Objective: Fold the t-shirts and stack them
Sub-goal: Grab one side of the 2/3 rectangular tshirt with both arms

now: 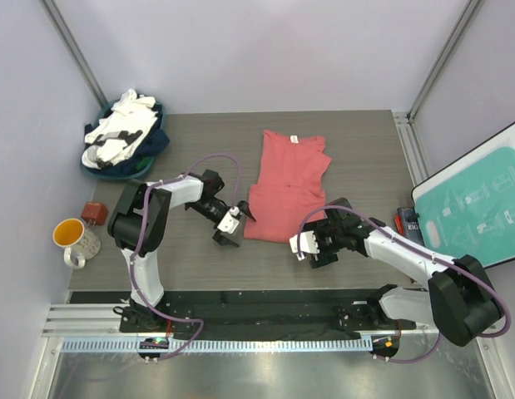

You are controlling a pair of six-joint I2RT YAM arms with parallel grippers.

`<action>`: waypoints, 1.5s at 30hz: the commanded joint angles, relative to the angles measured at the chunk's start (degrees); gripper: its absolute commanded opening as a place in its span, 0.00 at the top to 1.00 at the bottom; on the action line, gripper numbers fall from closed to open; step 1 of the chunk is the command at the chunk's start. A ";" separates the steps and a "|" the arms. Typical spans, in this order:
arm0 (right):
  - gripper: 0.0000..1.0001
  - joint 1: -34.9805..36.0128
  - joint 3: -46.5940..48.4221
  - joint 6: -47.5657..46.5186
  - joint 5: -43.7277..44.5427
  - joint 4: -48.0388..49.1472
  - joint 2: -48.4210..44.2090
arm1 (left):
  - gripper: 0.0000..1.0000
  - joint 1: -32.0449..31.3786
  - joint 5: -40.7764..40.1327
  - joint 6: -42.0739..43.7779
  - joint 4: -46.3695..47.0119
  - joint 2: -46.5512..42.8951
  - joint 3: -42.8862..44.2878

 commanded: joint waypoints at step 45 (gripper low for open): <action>0.99 -0.40 19.70 2.97 -10.08 -23.30 4.37 | 1.00 -0.90 -0.08 36.51 -27.08 -5.79 5.03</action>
